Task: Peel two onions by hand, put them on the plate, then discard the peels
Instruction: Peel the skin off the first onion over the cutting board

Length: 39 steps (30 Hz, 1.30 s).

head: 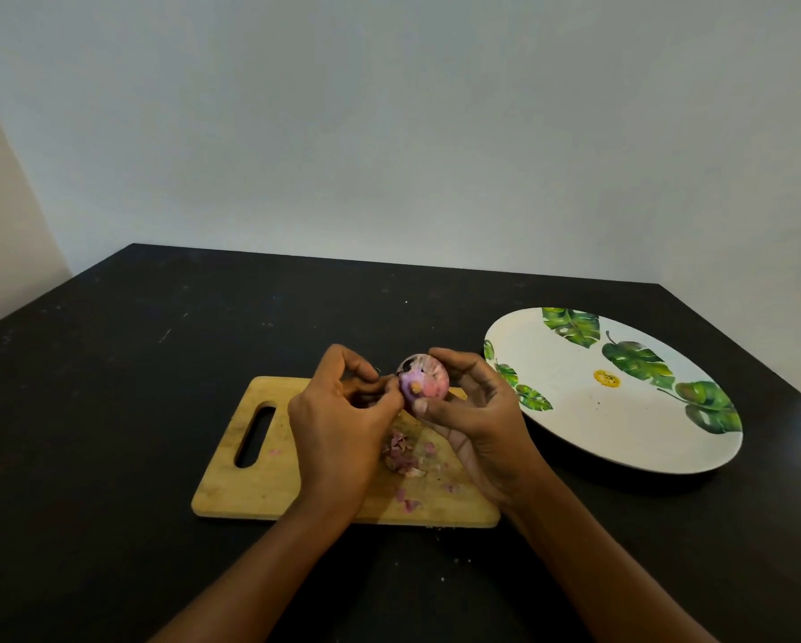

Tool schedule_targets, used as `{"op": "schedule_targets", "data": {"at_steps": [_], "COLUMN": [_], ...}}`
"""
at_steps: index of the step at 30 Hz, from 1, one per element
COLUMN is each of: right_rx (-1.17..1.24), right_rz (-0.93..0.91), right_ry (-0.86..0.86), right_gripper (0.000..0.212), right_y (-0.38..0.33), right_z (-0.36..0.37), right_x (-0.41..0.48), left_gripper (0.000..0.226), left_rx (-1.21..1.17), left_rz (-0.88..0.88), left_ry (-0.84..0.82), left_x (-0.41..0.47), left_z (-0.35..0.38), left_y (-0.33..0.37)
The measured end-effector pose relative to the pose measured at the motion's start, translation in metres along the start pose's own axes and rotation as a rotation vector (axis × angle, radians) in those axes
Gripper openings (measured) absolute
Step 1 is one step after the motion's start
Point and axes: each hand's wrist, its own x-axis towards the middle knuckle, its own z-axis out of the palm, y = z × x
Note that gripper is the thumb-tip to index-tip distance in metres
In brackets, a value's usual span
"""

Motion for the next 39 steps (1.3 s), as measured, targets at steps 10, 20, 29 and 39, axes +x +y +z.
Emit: {"op": "schedule_targets", "data": {"at_steps": [10, 20, 29, 39], "right_rx": [0.178, 0.393, 0.193, 0.093], "right_rz": [0.147, 0.178, 0.114, 0.063], "right_ry": [0.022, 0.04, 0.121, 0.086], "right_gripper": [0.048, 0.044, 0.052, 0.057], "right_y": [-0.001, -0.004, -0.001, 0.001], "right_z": [0.008, 0.003, 0.005, 0.005], "right_x": [0.001, 0.005, 0.004, 0.0], "left_gripper": [0.042, 0.048, 0.024, 0.038], "left_rx": [0.008, 0.072, 0.065, -0.054], "left_rz": [-0.019, -0.092, 0.033, -0.061], "left_ry": [0.019, -0.008, -0.045, -0.07], "left_x": [0.004, 0.021, 0.01, 0.008], "left_z": [-0.001, -0.011, -0.002, -0.003], "left_y": [-0.002, -0.015, -0.003, -0.001]}}
